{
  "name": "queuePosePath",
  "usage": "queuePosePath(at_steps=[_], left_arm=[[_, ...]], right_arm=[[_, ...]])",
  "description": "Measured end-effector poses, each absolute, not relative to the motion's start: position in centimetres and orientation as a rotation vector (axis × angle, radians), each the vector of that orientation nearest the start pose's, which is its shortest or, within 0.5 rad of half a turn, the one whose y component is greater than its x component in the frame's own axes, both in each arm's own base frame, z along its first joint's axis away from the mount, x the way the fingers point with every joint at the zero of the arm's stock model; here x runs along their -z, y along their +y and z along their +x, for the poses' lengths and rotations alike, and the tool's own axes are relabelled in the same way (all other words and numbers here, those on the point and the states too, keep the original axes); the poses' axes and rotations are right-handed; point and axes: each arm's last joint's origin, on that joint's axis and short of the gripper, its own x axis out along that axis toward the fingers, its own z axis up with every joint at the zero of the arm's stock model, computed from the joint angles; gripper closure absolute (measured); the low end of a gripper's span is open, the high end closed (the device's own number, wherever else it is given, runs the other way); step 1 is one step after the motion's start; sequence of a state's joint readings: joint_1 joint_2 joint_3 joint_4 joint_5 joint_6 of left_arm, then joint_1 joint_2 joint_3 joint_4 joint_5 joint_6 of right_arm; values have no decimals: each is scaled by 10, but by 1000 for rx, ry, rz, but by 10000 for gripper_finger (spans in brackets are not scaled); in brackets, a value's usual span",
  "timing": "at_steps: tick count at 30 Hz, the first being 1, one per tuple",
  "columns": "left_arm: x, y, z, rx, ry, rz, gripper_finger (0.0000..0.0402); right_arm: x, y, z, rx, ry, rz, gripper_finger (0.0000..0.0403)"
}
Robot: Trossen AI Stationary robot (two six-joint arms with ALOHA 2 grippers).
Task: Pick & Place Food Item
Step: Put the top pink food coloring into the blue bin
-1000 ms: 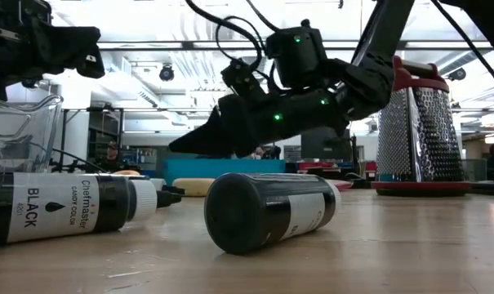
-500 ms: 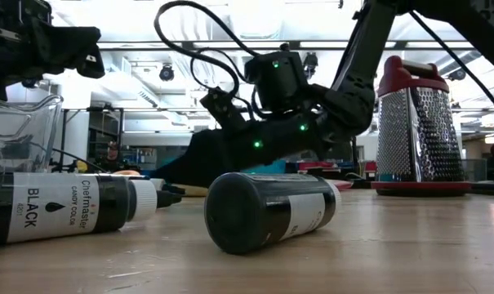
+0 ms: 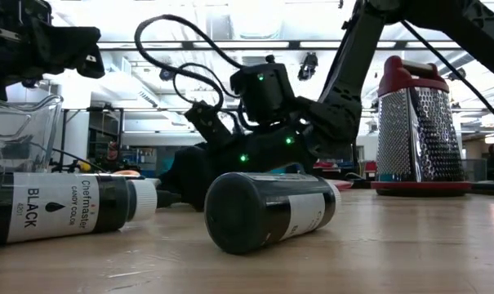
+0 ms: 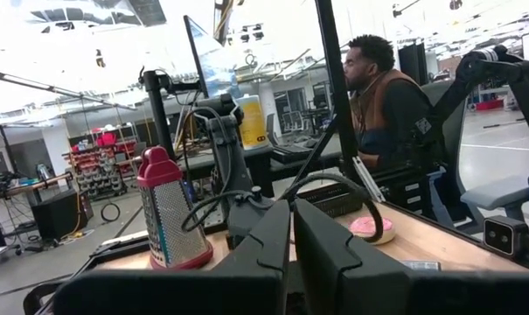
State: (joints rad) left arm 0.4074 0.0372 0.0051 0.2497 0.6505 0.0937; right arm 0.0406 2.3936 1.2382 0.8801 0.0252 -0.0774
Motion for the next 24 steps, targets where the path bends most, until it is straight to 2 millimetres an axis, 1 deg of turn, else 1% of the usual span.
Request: queuePosePath(at_steps=[7, 11, 24], left_arm=[[-185, 20, 91, 233, -200, 203, 376], [-185, 20, 91, 233, -200, 203, 376], [-185, 20, 91, 233, -200, 203, 376]], right_arm=[[-57, 18, 461, -27, 279, -91, 196], [-58, 18, 461, -27, 279, -93, 211], [-59, 18, 462, -30, 276, -120, 290]])
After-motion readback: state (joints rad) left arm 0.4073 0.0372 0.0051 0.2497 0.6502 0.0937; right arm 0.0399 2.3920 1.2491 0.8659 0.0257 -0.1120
